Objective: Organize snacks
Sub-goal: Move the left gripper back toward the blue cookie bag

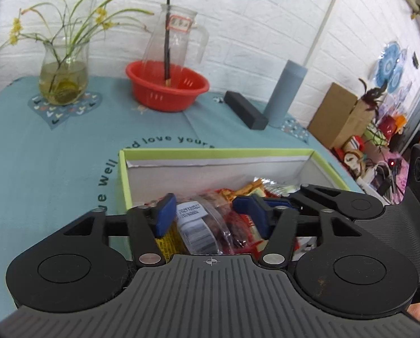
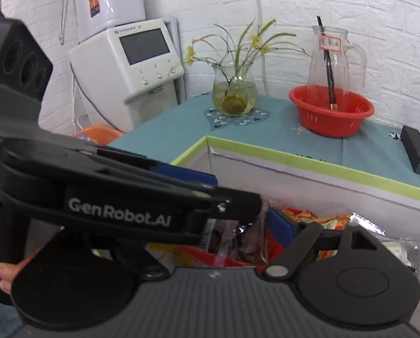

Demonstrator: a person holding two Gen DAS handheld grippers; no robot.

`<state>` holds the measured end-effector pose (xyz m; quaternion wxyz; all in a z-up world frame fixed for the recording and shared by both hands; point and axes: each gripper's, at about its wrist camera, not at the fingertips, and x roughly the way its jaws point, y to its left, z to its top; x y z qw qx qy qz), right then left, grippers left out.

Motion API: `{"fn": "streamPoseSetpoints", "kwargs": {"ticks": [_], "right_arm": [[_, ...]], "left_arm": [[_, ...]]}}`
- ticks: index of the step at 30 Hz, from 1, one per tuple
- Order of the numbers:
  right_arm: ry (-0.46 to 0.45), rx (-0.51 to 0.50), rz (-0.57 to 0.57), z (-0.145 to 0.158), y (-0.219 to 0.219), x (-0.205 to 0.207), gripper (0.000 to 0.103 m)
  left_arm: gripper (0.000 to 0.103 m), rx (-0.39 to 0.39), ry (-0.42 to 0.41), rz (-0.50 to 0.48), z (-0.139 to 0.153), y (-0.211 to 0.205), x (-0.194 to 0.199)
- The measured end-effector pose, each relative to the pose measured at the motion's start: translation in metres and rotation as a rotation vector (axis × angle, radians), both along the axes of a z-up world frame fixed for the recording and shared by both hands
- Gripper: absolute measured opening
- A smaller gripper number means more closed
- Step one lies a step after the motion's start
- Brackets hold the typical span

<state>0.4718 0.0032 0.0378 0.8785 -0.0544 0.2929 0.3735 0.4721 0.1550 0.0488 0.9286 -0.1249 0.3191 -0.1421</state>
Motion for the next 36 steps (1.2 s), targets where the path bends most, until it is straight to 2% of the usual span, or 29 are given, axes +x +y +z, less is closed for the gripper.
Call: {"fn": "streamPoseSetpoints", "kwargs": {"ticks": [3, 7, 11, 14, 19, 22, 25, 29, 33, 36], "right_arm": [[-0.075, 0.034, -0.012, 0.028, -0.014, -0.025, 0.093], [-0.160, 0.080, -0.016, 0.056, -0.039, -0.083, 0.093], [-0.152, 0.104, -0.016, 0.050, -0.061, -0.140, 0.093], [-0.099, 0.092, -0.026, 0.024, -0.071, -0.175, 0.093], [0.010, 0.073, -0.094, -0.024, -0.083, -0.222, 0.093], [0.073, 0.115, -0.120, -0.040, -0.102, -0.250, 0.093], [0.062, 0.074, -0.190, -0.046, -0.119, -0.268, 0.093], [0.000, 0.049, -0.296, -0.041, -0.149, -0.272, 0.093], [-0.036, 0.012, -0.379, -0.042, -0.179, -0.255, 0.093], [0.015, 0.006, -0.370, -0.054, -0.191, -0.233, 0.093]], "left_arm": [[0.055, -0.004, -0.066, 0.000, 0.021, -0.002, -0.024], [0.065, -0.025, -0.155, -0.011, 0.046, -0.008, -0.073], [0.070, -0.048, -0.186, -0.015, 0.047, -0.014, -0.124], [0.072, -0.057, -0.149, -0.014, 0.028, -0.020, -0.155], [0.070, -0.102, -0.029, 0.021, -0.016, -0.021, -0.195], [0.070, -0.156, 0.000, 0.057, -0.031, -0.016, -0.222], [0.071, -0.198, 0.019, 0.046, -0.037, -0.021, -0.240], [0.071, -0.206, 0.032, -0.046, -0.035, -0.053, -0.243], [0.071, -0.212, 0.084, -0.141, -0.037, -0.095, -0.233], [0.071, -0.217, 0.118, -0.156, -0.041, -0.116, -0.223]]}}
